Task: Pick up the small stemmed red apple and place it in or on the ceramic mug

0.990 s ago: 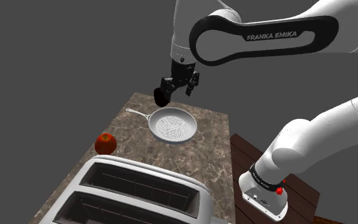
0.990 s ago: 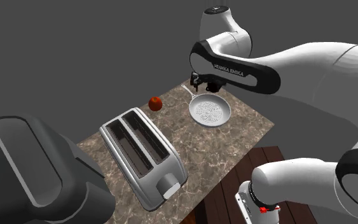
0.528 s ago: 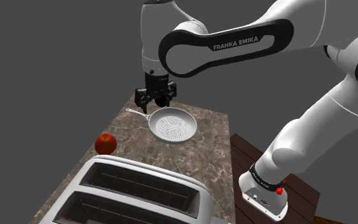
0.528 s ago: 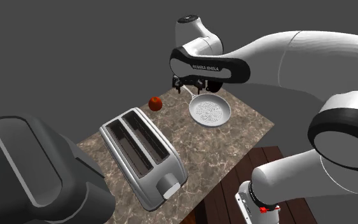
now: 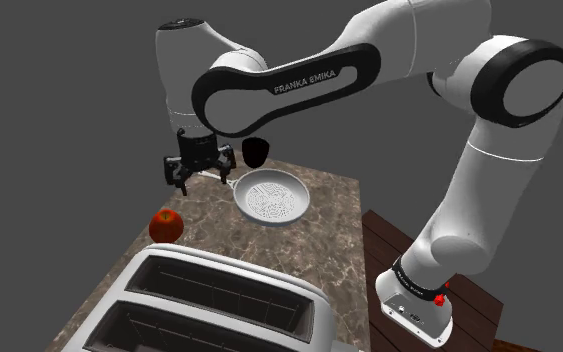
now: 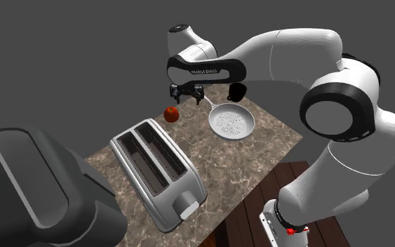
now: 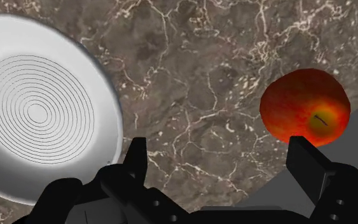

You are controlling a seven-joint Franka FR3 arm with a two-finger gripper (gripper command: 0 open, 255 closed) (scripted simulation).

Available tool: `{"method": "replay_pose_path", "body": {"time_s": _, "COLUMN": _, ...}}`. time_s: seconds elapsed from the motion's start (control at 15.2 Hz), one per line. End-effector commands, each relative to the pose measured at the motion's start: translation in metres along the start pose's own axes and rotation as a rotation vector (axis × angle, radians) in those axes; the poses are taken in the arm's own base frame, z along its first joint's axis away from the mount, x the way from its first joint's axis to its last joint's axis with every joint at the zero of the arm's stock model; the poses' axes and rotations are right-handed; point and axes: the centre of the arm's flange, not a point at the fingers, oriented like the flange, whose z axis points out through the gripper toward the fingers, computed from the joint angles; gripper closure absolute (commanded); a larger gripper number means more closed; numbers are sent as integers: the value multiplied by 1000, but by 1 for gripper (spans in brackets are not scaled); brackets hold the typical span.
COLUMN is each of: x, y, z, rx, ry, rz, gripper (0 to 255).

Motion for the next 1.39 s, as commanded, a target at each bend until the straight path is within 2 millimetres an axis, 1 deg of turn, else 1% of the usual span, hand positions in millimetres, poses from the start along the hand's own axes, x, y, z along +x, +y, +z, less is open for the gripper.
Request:
{"method": "replay_pose_path", "body": {"time_s": 0.0, "x": 7, "y": -24, "z": 10, "rx": 2, "ry": -9, "rz": 12, "gripper": 0}}
{"method": "replay_pose_path", "body": {"time_s": 0.4, "x": 26, "y": -96, "z": 38, "rx": 6, "ry": -37, "rz": 41, "gripper": 0}}
{"method": "replay_pose_path", "body": {"time_s": 0.46, "x": 27, "y": -102, "z": 40, "rx": 7, "ry": -40, "rz": 44, "gripper": 0}}
{"method": "replay_pose_path", "body": {"time_s": 0.92, "x": 26, "y": -102, "z": 77, "rx": 7, "ry": -40, "rz": 44, "gripper": 0}}
{"method": "replay_pose_path", "body": {"time_s": 0.99, "x": 26, "y": -102, "z": 80, "rx": 7, "ry": -40, "rz": 44, "gripper": 0}}
{"method": "replay_pose_path", "body": {"time_s": 1.32, "x": 26, "y": -102, "z": 80, "rx": 7, "ry": -40, "rz": 44, "gripper": 0}}
